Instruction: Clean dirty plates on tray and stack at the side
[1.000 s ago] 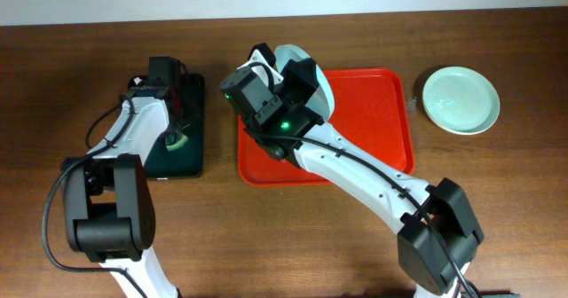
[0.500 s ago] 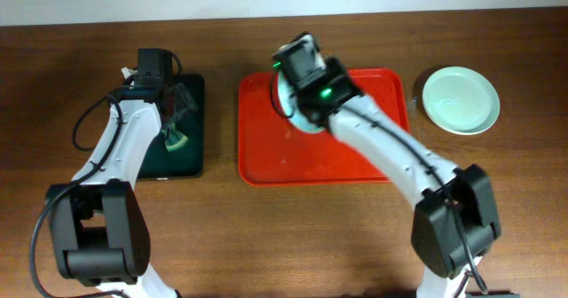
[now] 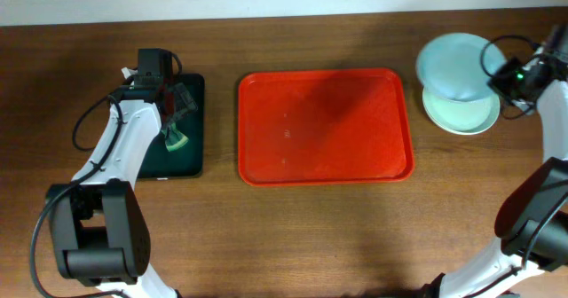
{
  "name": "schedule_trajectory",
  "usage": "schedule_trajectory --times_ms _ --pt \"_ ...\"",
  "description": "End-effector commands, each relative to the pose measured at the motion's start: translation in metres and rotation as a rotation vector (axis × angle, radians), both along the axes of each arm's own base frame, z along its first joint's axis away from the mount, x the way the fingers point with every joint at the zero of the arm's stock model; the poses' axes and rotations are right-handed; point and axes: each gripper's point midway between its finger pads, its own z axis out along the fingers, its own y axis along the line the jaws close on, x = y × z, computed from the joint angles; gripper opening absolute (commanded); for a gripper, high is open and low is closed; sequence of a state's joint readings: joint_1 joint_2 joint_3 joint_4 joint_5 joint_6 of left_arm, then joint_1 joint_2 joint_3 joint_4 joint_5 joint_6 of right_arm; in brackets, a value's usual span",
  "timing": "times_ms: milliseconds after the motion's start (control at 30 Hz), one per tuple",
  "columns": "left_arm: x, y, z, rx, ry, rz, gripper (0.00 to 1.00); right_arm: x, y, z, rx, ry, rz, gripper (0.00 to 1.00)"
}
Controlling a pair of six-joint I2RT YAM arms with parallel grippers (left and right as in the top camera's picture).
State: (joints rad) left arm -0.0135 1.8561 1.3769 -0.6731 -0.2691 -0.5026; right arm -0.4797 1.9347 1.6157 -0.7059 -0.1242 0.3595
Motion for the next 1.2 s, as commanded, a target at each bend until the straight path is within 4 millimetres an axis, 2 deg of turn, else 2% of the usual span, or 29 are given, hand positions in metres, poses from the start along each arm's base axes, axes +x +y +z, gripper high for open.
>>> schedule_trajectory --times_ms 0,100,133,167,200,233,300,333,400,467,500,533,633,667,733,767,833,1033,1100,1167 --pt "0.000 0.001 0.005 -0.003 -0.013 0.008 0.99 -0.020 -0.028 -0.025 -0.059 0.059 -0.156 0.04" --pt "0.000 0.001 0.005 -0.002 -0.013 0.008 0.99 -0.021 -0.026 -0.052 -0.059 0.054 -0.155 0.04" --pt "0.000 0.001 0.005 -0.002 -0.013 0.008 0.99 -0.023 -0.025 -0.058 -0.055 0.063 -0.154 0.10" --pt "0.000 0.001 0.005 -0.003 -0.013 0.008 0.99 -0.023 -0.025 -0.058 -0.055 0.064 -0.154 0.24" --pt "0.000 0.001 0.005 -0.003 -0.013 0.008 0.99 -0.022 -0.022 -0.058 -0.043 0.061 -0.144 0.31" --pt "0.000 0.001 0.005 -0.002 -0.013 0.008 0.99 -0.018 -0.010 -0.059 0.007 0.046 -0.096 0.40" --pt "0.000 0.001 0.005 -0.002 -0.013 0.008 0.99 -0.015 0.010 -0.057 0.105 0.020 -0.038 0.89" --pt "0.000 0.001 0.005 -0.002 -0.013 0.008 0.99 -0.017 0.015 -0.054 0.121 0.025 -0.033 1.00" --pt "0.000 0.001 0.005 -0.003 -0.013 0.008 0.99 -0.021 0.024 -0.037 0.116 0.018 -0.018 0.98" --pt "0.000 0.001 0.005 -0.002 -0.013 0.008 0.99 -0.033 0.037 -0.005 0.083 0.013 -0.006 0.98" --pt "0.000 0.001 0.005 -0.003 -0.013 0.008 0.99 -0.052 0.046 0.021 0.010 0.042 -0.014 0.98" --pt "0.000 0.001 0.005 -0.003 -0.013 0.008 0.99 -0.069 0.057 0.036 -0.044 0.083 -0.012 0.99" --pt "0.000 0.001 0.005 -0.002 -0.013 0.008 0.99 -0.100 0.112 0.058 -0.142 0.079 0.093 0.98" --pt "0.000 0.001 0.005 -0.003 -0.013 0.008 0.99 -0.116 0.145 0.067 -0.184 0.033 0.174 0.98" --pt "0.000 0.001 0.005 -0.003 -0.013 0.008 0.99 -0.141 0.191 0.071 -0.159 0.022 0.311 0.98" --pt "0.000 0.001 0.005 -0.003 -0.013 0.008 0.99 -0.148 0.203 0.069 -0.156 0.044 0.354 0.98" --pt "0.000 0.001 0.005 -0.002 -0.013 0.008 0.99 -0.147 0.211 0.066 -0.155 0.054 0.382 0.99" --pt "0.000 0.001 0.005 -0.003 -0.013 0.008 0.99 -0.143 0.213 0.049 -0.137 0.114 0.391 0.98" --pt "0.000 0.001 0.005 -0.003 -0.013 0.008 0.99 -0.143 0.220 0.047 -0.104 0.111 0.410 0.98" --pt "0.000 0.001 0.005 -0.002 -0.013 0.008 0.99 -0.145 0.222 0.054 -0.098 0.081 0.416 0.98"
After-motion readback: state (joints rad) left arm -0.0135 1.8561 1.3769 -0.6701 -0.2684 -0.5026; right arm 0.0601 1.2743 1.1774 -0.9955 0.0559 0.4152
